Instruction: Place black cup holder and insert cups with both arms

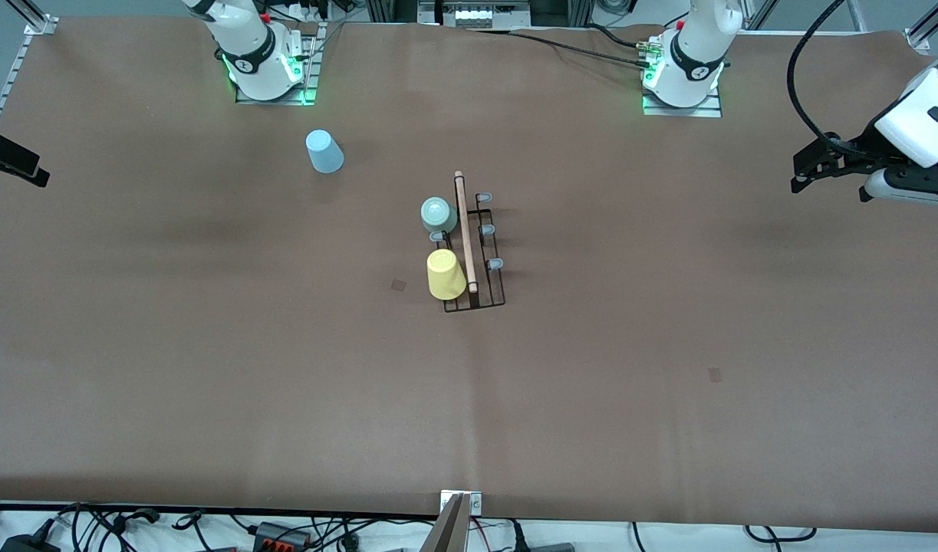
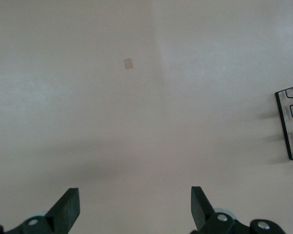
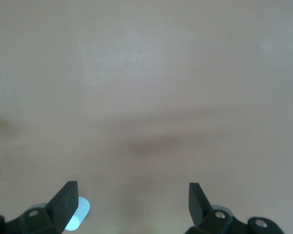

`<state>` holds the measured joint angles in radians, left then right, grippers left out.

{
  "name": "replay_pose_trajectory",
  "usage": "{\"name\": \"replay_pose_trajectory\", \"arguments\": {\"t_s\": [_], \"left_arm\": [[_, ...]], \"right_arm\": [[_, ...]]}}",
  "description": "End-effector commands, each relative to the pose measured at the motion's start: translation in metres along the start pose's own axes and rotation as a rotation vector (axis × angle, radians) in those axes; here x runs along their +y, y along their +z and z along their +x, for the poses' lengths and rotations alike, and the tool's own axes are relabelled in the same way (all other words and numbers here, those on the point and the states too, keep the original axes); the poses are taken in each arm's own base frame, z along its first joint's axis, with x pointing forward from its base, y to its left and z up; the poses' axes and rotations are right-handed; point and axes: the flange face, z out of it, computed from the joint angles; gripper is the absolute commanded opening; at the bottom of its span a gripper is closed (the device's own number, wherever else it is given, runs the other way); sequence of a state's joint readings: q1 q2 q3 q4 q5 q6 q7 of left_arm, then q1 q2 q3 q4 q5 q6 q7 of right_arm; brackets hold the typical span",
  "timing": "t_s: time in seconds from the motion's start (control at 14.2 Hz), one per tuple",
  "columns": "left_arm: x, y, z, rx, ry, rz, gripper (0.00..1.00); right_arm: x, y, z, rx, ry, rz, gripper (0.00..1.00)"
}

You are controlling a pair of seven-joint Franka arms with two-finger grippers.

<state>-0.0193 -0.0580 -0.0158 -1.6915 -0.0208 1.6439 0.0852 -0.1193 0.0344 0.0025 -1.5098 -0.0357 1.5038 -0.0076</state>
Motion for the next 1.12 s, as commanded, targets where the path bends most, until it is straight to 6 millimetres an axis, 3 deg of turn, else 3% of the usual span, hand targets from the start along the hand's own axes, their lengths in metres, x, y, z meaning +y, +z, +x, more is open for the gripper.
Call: {"name": "replay_pose_trajectory", "arguments": {"t_s": [0.0, 0.14, 1.05], "left_arm": [[0.002, -0.005, 0.003, 0.003, 0.002, -0.016, 1.00], [0.001, -0.005, 0.003, 0.005, 0.000, -0.017, 1.00], [0.001, -0.005, 0.003, 0.003, 0.000, -0.018, 1.00]], "right_arm": [[-0.002, -0.002, 0.000, 0.001, -0.035, -0.012, 1.00], [-0.011, 0.005, 0.005, 0.007, -0.049, -0.013, 1.00], [-0.015, 0.001, 0.003, 0.008, -0.056, -0.004, 1.00]]}}
